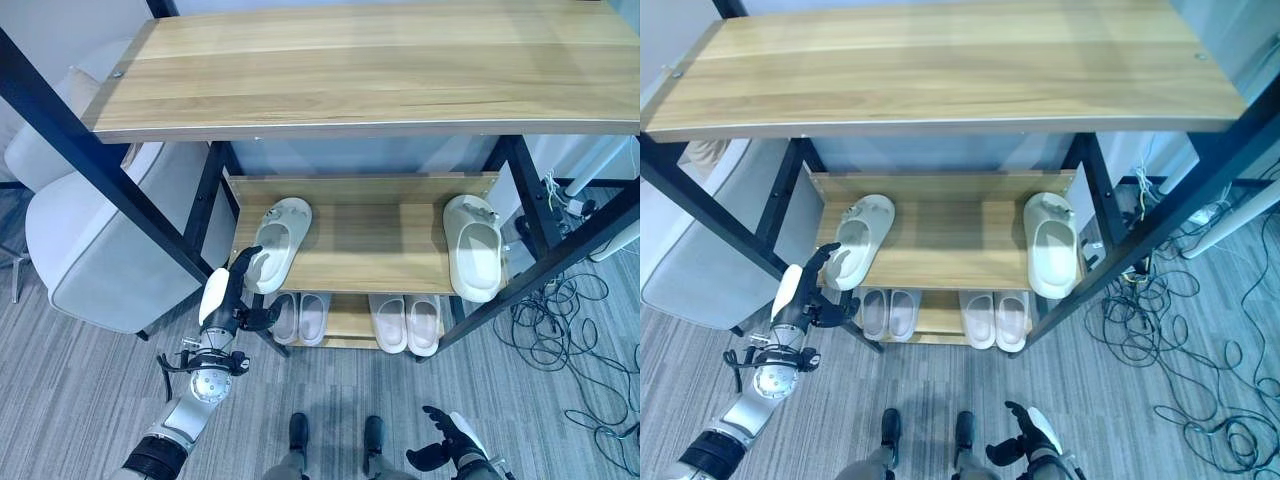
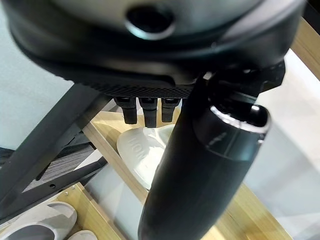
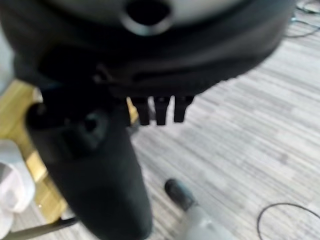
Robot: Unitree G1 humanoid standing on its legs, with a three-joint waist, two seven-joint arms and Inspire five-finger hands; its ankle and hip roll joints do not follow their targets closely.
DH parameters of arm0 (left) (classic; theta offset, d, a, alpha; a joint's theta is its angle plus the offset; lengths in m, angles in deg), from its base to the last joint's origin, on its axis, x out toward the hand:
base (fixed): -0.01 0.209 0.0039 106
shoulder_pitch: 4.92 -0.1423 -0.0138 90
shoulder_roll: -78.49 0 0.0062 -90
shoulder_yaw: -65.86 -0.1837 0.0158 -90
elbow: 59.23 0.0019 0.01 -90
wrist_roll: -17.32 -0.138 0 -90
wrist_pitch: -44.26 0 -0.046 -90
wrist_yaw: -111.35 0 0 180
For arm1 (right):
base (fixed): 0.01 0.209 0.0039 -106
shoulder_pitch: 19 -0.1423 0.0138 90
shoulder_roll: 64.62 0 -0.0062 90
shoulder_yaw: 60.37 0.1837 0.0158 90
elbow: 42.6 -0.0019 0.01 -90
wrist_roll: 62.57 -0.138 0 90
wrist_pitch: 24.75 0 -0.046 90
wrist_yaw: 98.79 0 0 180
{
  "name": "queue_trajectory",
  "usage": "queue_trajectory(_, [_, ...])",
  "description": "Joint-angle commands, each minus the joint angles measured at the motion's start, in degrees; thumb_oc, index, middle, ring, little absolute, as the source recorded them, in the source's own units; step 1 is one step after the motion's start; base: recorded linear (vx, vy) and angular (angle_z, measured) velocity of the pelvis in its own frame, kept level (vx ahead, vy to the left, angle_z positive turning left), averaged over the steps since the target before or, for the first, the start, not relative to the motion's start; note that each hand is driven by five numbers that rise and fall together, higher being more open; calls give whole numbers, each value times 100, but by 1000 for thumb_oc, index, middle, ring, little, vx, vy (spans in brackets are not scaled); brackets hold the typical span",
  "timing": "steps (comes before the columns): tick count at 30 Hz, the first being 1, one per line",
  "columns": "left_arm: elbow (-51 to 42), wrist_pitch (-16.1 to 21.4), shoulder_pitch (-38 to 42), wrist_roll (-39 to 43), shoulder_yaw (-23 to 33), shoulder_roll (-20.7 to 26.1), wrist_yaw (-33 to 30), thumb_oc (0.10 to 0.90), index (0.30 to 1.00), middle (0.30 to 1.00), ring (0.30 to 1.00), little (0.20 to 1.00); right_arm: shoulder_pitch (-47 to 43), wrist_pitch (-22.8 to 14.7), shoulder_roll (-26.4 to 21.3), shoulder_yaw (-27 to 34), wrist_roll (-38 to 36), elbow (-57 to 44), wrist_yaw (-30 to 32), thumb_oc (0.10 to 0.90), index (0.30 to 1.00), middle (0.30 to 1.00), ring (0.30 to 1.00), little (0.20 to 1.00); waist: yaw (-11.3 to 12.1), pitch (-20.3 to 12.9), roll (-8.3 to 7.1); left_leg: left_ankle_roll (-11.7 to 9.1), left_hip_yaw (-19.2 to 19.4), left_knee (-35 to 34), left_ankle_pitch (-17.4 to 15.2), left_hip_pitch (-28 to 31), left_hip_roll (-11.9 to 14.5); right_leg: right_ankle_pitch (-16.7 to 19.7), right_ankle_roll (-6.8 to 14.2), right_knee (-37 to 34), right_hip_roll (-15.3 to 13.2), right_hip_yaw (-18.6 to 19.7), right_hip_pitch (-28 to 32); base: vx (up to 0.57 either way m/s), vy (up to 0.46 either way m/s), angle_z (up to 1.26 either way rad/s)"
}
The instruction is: Arrange the slippers neatly on the shoe rack.
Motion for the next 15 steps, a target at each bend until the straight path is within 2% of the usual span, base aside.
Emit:
queue_trajectory(1, [260, 292, 1580, 410, 653, 242, -327, 800, 900, 900, 900, 900, 49, -214, -36, -42, -140, -351, 190, 800, 900, 900, 900, 900, -104, -186, -123, -12, 7, 8, 126, -242, -216, -485, 588, 72, -284, -71, 194, 0, 0, -4])
queue_trajectory(6, [-344, 488, 1007, 877, 717, -131, -53, 800, 900, 900, 900, 900, 55, -202, -28, 20, -106, -396, 212, 800, 900, 900, 900, 900, -53, -121, -85, -10, 14, 8, 104, -173, -240, -506, 568, 72, -281, -67, 247, 0, 0, 0])
queue_trajectory(15, [-1329, 676, 217, 1597, 552, -498, 659, 800, 900, 900, 900, 900, -12, -166, -3, 58, -86, -434, 241, 800, 900, 900, 900, 900, 52, -46, -22, -7, -10, 8, 97, -94, -250, -546, 547, 72, -274, -130, 336, -1, -5, 1])
